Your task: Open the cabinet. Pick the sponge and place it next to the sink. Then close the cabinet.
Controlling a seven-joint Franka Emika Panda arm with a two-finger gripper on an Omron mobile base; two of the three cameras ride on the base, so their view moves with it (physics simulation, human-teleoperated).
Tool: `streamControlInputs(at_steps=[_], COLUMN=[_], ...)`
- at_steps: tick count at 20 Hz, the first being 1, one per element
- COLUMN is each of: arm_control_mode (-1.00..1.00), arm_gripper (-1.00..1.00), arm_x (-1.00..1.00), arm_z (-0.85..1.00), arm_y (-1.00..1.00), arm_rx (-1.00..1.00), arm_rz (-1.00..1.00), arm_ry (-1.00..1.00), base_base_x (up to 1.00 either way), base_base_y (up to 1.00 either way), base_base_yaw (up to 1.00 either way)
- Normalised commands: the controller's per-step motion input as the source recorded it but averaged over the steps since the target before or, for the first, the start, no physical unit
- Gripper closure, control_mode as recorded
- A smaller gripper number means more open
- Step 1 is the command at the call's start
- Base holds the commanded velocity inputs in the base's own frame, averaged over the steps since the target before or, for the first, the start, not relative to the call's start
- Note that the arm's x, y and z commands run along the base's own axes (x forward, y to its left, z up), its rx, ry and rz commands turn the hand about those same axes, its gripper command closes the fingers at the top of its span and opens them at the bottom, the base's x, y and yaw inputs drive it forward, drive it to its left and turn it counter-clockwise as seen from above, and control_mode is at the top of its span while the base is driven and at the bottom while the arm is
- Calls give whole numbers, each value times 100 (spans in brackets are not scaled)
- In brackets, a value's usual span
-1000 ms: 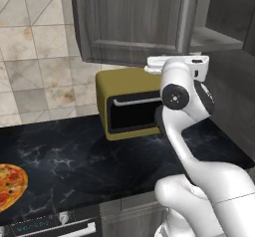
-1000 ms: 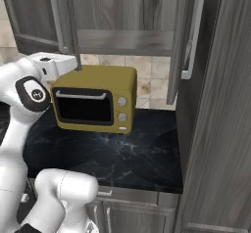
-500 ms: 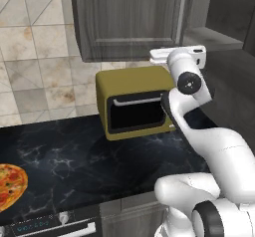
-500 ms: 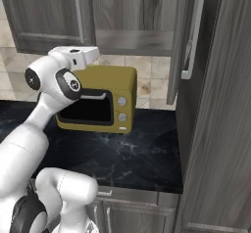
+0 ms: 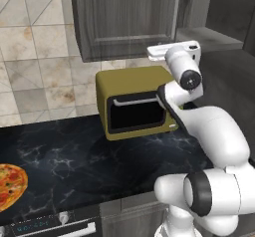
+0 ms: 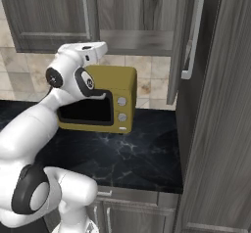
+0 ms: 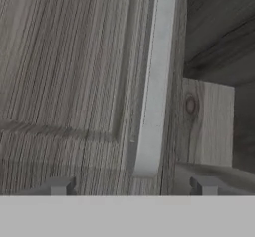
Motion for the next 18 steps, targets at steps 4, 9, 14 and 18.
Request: streamControlInputs(at_steps=[4, 9, 14, 18], arm_control_mode=[-100, -100, -100, -100], arm_gripper=[-100, -100, -100, -100], arm_x=[62, 34, -10, -28], arm_z=[0, 1, 37, 67], arm_y=[-11, -18, -19, -12], arm_rx=[0, 0, 0, 0], arm_rz=[7, 7, 7, 6], arm_ry=[8, 4, 1, 8], base_base_x=[0, 0, 0, 0], base_base_y=[0, 0, 0, 0], base_base_yaw=[0, 0, 0, 0])
